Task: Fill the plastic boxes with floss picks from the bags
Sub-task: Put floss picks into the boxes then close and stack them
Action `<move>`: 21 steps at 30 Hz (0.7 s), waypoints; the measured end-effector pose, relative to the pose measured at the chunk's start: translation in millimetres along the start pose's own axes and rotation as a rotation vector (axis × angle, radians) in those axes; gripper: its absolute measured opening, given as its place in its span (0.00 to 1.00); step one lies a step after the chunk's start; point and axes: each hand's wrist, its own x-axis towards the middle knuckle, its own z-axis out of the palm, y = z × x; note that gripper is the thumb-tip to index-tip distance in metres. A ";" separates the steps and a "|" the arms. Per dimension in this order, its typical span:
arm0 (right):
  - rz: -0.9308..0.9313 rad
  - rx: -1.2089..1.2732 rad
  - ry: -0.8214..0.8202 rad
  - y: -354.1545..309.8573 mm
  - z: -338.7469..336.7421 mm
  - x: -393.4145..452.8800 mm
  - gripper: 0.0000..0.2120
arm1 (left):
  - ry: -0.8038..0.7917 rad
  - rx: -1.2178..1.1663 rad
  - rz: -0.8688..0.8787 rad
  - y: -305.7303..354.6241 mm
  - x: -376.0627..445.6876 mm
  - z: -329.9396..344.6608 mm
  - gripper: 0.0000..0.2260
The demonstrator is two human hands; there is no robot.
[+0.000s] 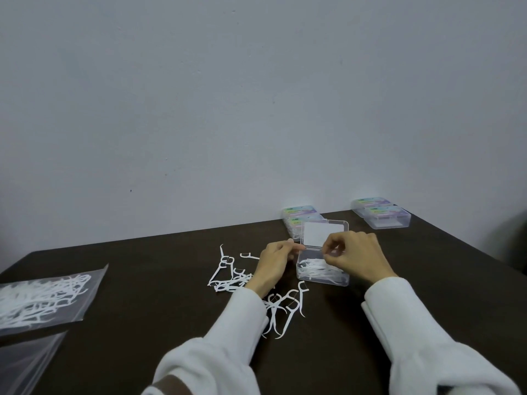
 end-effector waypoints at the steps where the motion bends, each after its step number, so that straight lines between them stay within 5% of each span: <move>1: -0.022 0.026 0.005 -0.5 0.7 0.6 0.04 | -0.001 -0.002 0.009 1.6 -1.3 -0.9 0.15; 7: -0.180 0.269 -0.140 -17.1 -1.6 1.6 0.09 | 0.018 0.102 0.102 11.4 -18.2 -24.5 0.10; 14: -0.329 0.072 -0.450 -39.4 0.0 0.0 0.17 | 0.251 0.497 0.041 -3.5 -40.0 -89.6 0.12; 21: -0.392 -0.054 -0.546 -46.2 2.7 -0.2 0.13 | 0.050 0.685 -0.076 -14.0 -56.9 -109.3 0.15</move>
